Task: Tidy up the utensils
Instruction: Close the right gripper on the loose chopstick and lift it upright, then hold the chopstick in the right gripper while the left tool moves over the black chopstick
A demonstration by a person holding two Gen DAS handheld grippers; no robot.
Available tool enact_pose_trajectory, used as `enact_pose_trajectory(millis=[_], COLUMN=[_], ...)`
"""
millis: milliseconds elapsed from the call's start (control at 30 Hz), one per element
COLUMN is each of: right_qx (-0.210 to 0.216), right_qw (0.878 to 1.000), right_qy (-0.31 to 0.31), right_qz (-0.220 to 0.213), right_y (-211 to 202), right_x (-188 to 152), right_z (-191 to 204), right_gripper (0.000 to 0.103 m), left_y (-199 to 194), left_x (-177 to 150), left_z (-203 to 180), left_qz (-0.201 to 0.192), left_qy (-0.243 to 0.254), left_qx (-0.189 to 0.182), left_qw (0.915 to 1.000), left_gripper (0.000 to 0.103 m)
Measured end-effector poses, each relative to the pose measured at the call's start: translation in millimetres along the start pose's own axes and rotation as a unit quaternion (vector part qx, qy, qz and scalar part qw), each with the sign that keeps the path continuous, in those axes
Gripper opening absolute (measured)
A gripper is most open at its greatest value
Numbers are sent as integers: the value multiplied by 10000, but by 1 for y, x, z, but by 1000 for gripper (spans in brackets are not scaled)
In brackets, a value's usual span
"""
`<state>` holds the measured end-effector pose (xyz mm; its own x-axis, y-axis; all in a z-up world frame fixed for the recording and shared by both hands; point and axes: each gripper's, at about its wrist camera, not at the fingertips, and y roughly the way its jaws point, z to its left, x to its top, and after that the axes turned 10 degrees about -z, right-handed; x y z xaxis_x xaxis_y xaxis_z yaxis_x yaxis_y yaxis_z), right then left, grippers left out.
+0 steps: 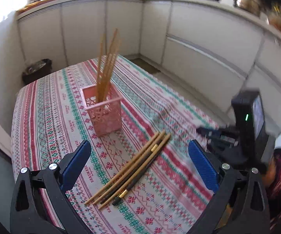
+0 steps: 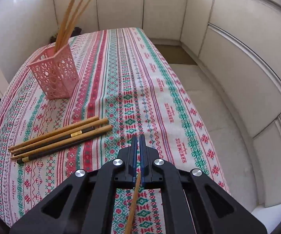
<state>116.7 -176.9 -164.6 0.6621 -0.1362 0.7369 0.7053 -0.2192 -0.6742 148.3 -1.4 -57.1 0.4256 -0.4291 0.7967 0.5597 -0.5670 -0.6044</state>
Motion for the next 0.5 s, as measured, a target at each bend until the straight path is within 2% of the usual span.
enact_pose_trajectory(millis=[67, 133, 233, 267, 367, 400, 433, 467, 500], right_qx=[95, 197, 455, 548, 894, 992, 1155, 1287, 1376], right_qw=[9999, 9997, 9974, 9963, 9878, 9827, 9742, 9622, 9523], right_qy=[-18, 40, 533, 646, 1206, 1346, 1445, 1577, 1743], right_qz=[-86, -157, -163, -105, 420, 799, 1292, 1808, 2094], right_y=[-5, -7, -14, -14, -8, -2, 7, 18, 24], right_x=[6, 14, 25, 29, 33, 29, 23, 14, 4], right_z=[-2, -9, -29, -35, -56, -61, -63, -64, -64], right_gripper=[1, 1, 1, 1, 3, 9, 21, 62, 76], left_y=[13, 26, 37, 40, 47, 49, 50, 51, 51], left_x=[-14, -21, -24, -24, -24, -24, -23, -23, -22], left_z=[-13, -23, -28, -29, -33, -35, -37, -39, -41], left_qz=[322, 541, 686, 714, 797, 823, 848, 865, 877], left_qy=[522, 750, 898, 885, 987, 1019, 1055, 1096, 1138], left_qx=[-36, -167, -211, -260, -266, -278, -298, -314, -311], left_qw=[9981, 9956, 9934, 9932, 9916, 9910, 9904, 9897, 9891], left_gripper=[96, 96, 96, 96, 96, 96, 96, 96, 96])
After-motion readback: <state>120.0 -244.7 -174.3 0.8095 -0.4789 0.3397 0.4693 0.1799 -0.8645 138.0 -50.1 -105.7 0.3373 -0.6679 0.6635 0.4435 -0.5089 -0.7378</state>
